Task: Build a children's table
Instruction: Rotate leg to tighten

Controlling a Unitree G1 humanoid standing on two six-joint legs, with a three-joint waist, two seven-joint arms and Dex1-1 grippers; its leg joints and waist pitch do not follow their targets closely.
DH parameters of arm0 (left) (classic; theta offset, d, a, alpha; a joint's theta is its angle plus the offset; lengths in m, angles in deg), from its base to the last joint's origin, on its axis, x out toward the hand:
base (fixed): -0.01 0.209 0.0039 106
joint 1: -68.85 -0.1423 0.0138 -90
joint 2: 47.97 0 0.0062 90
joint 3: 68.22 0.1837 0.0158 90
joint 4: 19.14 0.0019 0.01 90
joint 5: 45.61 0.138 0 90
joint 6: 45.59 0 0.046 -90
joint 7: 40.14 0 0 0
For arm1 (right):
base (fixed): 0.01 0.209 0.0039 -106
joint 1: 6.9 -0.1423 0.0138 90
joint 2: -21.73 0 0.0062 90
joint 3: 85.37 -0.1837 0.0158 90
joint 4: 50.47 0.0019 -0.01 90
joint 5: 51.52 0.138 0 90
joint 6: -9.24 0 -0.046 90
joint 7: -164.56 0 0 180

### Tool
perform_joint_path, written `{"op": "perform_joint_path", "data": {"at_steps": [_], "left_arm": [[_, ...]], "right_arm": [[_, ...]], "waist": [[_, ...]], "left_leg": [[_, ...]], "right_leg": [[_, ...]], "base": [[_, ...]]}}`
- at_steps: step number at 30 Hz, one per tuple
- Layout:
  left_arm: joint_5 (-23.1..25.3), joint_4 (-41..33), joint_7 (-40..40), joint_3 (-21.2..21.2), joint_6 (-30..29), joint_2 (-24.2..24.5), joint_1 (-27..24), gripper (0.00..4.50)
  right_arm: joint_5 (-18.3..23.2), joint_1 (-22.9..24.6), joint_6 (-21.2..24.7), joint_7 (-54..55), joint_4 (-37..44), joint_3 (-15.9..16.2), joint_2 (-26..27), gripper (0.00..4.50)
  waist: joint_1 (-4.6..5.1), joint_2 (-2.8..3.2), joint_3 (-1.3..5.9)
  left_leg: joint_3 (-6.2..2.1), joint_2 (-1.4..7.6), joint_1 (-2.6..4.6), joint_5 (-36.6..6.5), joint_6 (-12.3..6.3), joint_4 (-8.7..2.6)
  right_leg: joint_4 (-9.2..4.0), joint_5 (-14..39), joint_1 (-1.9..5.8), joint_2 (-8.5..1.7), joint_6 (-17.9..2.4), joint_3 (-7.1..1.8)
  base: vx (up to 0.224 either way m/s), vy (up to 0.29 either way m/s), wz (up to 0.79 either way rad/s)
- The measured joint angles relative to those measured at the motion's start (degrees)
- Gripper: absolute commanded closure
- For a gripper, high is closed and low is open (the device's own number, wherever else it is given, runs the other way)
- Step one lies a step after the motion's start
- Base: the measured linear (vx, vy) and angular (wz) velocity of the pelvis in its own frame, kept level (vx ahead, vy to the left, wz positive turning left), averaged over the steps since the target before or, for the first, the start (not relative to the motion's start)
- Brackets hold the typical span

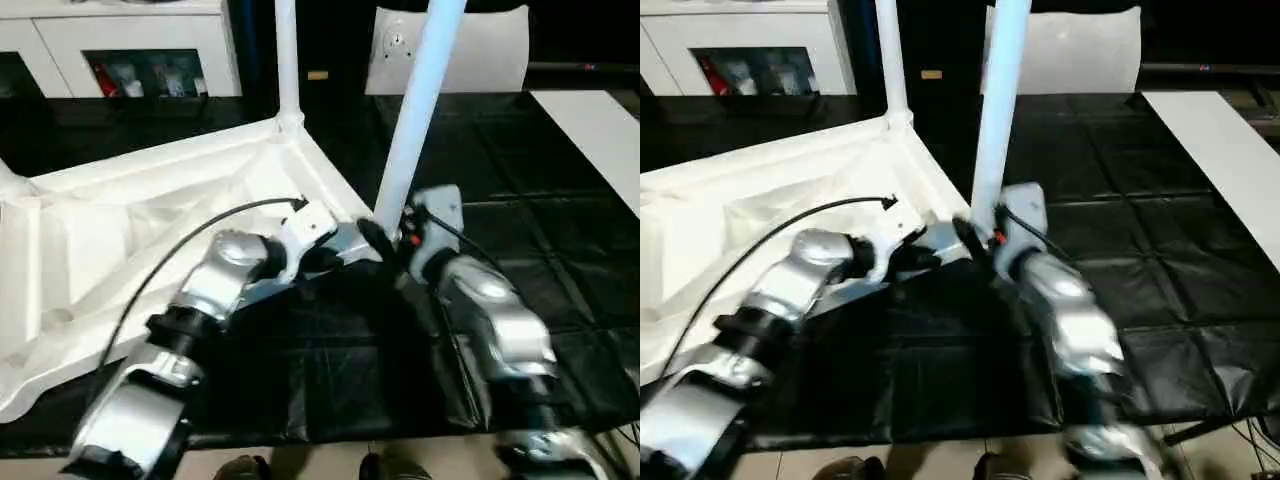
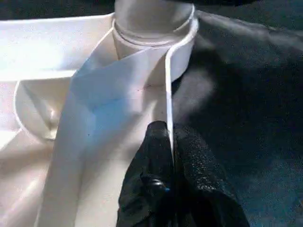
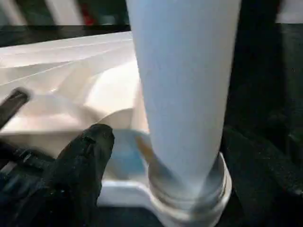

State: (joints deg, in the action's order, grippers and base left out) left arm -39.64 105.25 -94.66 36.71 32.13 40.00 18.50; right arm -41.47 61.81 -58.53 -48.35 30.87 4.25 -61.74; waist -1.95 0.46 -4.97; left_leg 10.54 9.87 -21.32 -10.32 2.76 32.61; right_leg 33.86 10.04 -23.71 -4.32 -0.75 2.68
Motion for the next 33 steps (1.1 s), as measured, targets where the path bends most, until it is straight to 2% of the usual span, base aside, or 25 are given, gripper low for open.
{"op": "perform_joint_path", "data": {"at_steps": [3, 6, 9, 11, 13, 15, 17, 19, 21, 30, 33], "left_arm": [[-0.72, -0.45, -4.00, 0.64, 4.28, 2.78, -1.35, 4.50], [-1.79, -0.65, -10.24, 1.49, 8.71, 5.60, -2.62, 4.50], [-3.87, -2.22, -17.34, 2.52, 11.07, 7.68, -4.02, 4.50], [-4.58, -3.02, -21.22, 3.45, 12.15, 9.17, -4.39, 4.50], [-5.20, -4.14, -23.77, 4.22, 13.23, 10.43, -5.03, 4.50], [-5.81, -4.79, -26.19, 5.08, 14.16, 11.34, -5.39, 4.50], [-5.85, -4.92, -27.95, 5.72, 15.35, 11.86, -5.39, 4.50], [-5.87, -4.95, -28.96, 5.96, 15.96, 12.12, -5.38, 4.50], [-5.93, -4.98, -29.42, 6.13, 16.21, 12.23, -5.38, 4.50], [-6.26, -5.64, -31.18, 6.53, 16.26, 12.77, -5.38, 4.50], [-6.28, -5.64, -31.48, 6.82, 16.59, 12.78, -5.38, 4.50]], "right_arm": [[1.65, 1.69, -0.40, -8.66, 1.95, 1.01, -5.70, 0.04], [2.97, 2.48, -0.51, -16.46, 3.48, 2.19, -10.56, 0.04], [3.94, 3.53, -1.81, -24.88, 3.63, 3.98, -16.40, 0.04], [4.41, 3.48, -2.95, -29.41, 3.60, 4.89, -18.49, 0.04], [5.34, 3.42, -3.54, -32.98, 3.58, 5.71, -19.57, 0.04], [6.11, 3.42, -3.65, -36.28, 3.56, 6.10, -20.77, 0.31], [7.22, 3.21, -3.30, -39.00, 3.57, 6.76, -21.41, 0.31], [7.91, 3.13, -2.58, -40.53, 3.61, 7.67, -21.67, 0.63], [8.34, 3.13, -2.41, -41.68, 3.61, 8.35, -21.75, 0.63], [8.34, 1.76, -2.44, -45.08, 3.40, 11.10, -21.69, 1.45], [8.35, 1.27, -2.41, -45.18, 3.22, 11.49, -21.70, 1.58]], "waist": [[-0.09, 0.00, 0.00], [-0.32, 0.00, -0.01], [-1.50, 0.00, -0.02], [-1.89, -0.02, -0.03], [-2.05, -0.03, -0.03], [-2.53, -0.04, -0.04], [-2.97, -0.05, -0.03], [-3.14, -0.06, -0.04], [-3.18, -0.09, -0.04], [-3.26, -0.22, -0.10], [-3.35, -0.24, -0.09]], "left_leg": [[0.00, 0.05, 0.03, 0.00, 0.02, 0.01], [0.00, 0.09, 0.03, 0.00, 0.05, 0.05], [0.07, 0.08, -0.01, 0.00, 0.06, 0.13], [0.15, 0.08, -0.05, 0.00, 0.05, 0.22], [0.21, 0.08, -0.08, -0.02, 0.03, 0.27], [0.24, 0.09, -0.09, -0.02, 0.03, 0.28], [0.26, 0.12, -0.07, -0.02, 0.03, 0.31], [0.27, 0.14, -0.06, -0.02, 0.03, 0.33], [0.29, 0.14, -0.06, -0.02, 0.03, 0.37], [0.32, 0.15, -0.10, -0.02, 0.02, 0.39], [0.32, 0.15, -0.10, -0.02, 0.02, 0.40]], "right_leg": [[0.11, 0.00, -0.01, 0.04, 0.00, 0.03], [0.16, 0.00, 0.00, 0.04, 0.00, 0.06], [0.14, 0.00, 0.04, -0.02, 0.00, 0.02], [0.15, 0.00, 0.05, -0.07, -0.01, 0.00], [0.15, -0.01, 0.04, -0.09, -0.01, -0.03], [0.17, -0.01, 0.03, -0.10, -0.01, -0.02], [0.22, -0.01, 0.03, -0.10, -0.01, -0.01], [0.25, -0.01, 0.03, -0.10, -0.01, -0.01], [0.26, -0.01, 0.03, -0.10, -0.01, -0.02], [0.27, -0.01, 0.00, -0.10, -0.01, -0.01], [0.27, -0.01, 0.01, -0.10, -0.01, -0.01]], "base": [[0.000, 0.000, 0.00], [0.000, 0.000, 0.00], [0.000, 0.000, 0.00], [0.000, 0.000, 0.00], [0.000, 0.000, 0.00], [0.000, 0.000, 0.00], [0.000, 0.000, 0.00], [0.000, 0.000, 0.00], [0.000, 0.000, 0.00], [0.000, 0.000, 0.00], [0.000, 0.000, 0.00]]}}
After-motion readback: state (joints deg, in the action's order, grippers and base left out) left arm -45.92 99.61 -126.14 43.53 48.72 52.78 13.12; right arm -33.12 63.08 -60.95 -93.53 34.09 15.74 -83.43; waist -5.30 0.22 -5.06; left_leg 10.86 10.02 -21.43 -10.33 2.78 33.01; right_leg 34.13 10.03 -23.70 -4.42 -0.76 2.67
